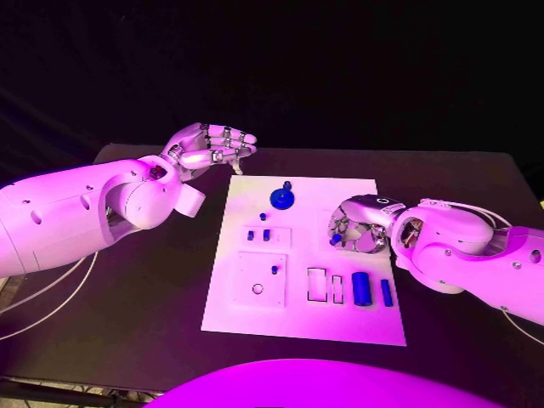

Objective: Assemble the parts on the task board

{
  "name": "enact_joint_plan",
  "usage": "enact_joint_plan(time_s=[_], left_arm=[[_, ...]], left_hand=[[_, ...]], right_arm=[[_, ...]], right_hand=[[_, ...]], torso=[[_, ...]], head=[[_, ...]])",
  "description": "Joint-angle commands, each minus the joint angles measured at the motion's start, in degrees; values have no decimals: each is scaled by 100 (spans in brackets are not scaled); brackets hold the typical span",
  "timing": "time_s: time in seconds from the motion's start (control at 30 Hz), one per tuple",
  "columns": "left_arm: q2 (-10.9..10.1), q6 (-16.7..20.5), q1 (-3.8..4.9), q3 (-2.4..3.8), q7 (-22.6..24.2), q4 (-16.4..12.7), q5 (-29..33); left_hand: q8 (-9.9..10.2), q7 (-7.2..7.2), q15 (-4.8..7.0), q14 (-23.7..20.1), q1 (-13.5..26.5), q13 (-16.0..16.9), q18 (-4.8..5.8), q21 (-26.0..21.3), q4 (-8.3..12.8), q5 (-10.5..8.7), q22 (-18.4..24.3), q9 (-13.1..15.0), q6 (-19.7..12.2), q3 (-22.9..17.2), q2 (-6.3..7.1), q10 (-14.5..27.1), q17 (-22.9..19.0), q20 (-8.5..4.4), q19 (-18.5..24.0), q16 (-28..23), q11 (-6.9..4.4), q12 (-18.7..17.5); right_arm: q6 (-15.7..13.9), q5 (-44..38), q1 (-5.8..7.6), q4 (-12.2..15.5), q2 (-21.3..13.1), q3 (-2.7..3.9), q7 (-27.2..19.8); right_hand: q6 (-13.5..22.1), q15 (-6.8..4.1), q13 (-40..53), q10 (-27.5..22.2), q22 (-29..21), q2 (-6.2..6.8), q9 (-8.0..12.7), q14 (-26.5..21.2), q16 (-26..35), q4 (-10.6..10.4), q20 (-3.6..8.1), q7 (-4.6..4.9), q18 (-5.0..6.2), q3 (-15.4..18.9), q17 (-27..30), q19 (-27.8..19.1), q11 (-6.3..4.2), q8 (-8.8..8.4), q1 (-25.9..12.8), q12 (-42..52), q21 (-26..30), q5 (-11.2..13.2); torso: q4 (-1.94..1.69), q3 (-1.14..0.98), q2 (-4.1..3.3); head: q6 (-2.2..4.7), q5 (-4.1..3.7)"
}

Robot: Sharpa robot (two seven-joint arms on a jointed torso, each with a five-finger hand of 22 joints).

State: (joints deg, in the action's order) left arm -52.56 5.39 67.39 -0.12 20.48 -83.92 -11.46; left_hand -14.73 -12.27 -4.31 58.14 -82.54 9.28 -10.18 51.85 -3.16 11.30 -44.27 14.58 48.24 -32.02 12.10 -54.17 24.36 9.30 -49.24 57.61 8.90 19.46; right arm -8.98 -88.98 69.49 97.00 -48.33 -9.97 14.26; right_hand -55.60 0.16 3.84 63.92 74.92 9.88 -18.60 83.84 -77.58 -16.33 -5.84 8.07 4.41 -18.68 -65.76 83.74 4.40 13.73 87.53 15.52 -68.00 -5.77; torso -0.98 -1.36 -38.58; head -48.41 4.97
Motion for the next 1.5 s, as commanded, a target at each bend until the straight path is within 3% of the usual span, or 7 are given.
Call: enact_joint_plan(time_s=[0.03,0.17,0.3,0.37,0.7,1.17,1.5], left_arm=[[5,-89,3,3,36,-6,-2],[4,-91,3,3,34,-5,-2],[4,-97,3,3,30,-4,-2],[4,-100,3,3,28,-3,-2],[4,-116,3,3,15,5,-2],[15,-127,2,2,0,14,-2],[32,-140,-2,1,-3,16,-2]], left_hand=[[-12,-69,12,-31,28,3,-38,-20,36,20,4,-3,-27,12,-48,53,-8,17,15,-34,0,11],[-12,-69,12,-31,28,3,-38,-20,36,20,4,-3,-27,12,-48,53,-8,17,15,-34,0,11],[-12,-69,12,-31,28,3,-38,-20,36,20,4,-3,-27,12,-48,53,-8,17,15,-34,0,11],[-12,-69,12,-31,28,3,-38,-20,36,20,4,-3,-27,12,-48,53,-8,17,15,-34,0,11],[-12,-69,12,-31,28,3,-38,-20,36,20,4,-3,-27,12,-48,53,-8,17,15,-34,0,11],[-24,-68,12,-31,38,5,-38,-26,36,21,9,-4,-30,17,-55,62,-11,18,14,-35,-1,35],[-24,-68,12,-31,38,5,-38,-26,36,21,9,-4,-30,17,-55,62,-11,18,14,-35,-1,35]], right_arm=[[-89,-119,-17,27,16,-5,-45],[-245,-156,-21,34,25,-5,26],[-399,-177,-23,26,33,-5,149],[-458,-182,-24,26,33,-5,183],[-741,-181,-28,143,-29,-4,220],[-1017,-130,92,818,-220,35,214],[-1097,-105,60,1023,164,38,70]], right_hand=[[-62,-48,0,93,1022,42,-15,144,-44,2,35,-10,-79,-115,-19,102,-6,17,-79,-70,-59,28],[-140,-64,9,218,1045,17,-32,154,-67,10,49,-26,-94,-300,-45,127,-26,29,-146,-153,-151,26],[-234,-82,25,370,1071,-108,-73,157,-75,33,67,-42,-112,-535,-40,156,-50,67,-254,-245,-263,-6],[-291,-108,39,483,1089,-172,-118,162,-88,140,89,-70,-124,-786,-50,175,-76,105,-230,-324,-342,233],[-427,-174,114,904,1169,-125,-418,168,-103,767,155,-129,-183,-1429,-40,256,-160,371,-410,-538,-711,-5],[-424,-182,140,981,1186,-76,-524,170,-110,928,165,-139,-197,-1548,-37,271,-169,449,-572,-636,-800,8],[-421,-183,148,996,1186,-65,-553,170,-110,959,165,-143,-197,-1562,-33,269,-171,468,-635,-667,-802,39]], torso=[[-1,-4,0],[2,-4,1],[0,1,1],[-2,1,1],[-4,-1,4],[-5,7,4],[0,8,4]], head=[[-3,0],[-5,-2],[-6,-5],[-7,-6],[-10,-6],[9,-3],[-6,99]])
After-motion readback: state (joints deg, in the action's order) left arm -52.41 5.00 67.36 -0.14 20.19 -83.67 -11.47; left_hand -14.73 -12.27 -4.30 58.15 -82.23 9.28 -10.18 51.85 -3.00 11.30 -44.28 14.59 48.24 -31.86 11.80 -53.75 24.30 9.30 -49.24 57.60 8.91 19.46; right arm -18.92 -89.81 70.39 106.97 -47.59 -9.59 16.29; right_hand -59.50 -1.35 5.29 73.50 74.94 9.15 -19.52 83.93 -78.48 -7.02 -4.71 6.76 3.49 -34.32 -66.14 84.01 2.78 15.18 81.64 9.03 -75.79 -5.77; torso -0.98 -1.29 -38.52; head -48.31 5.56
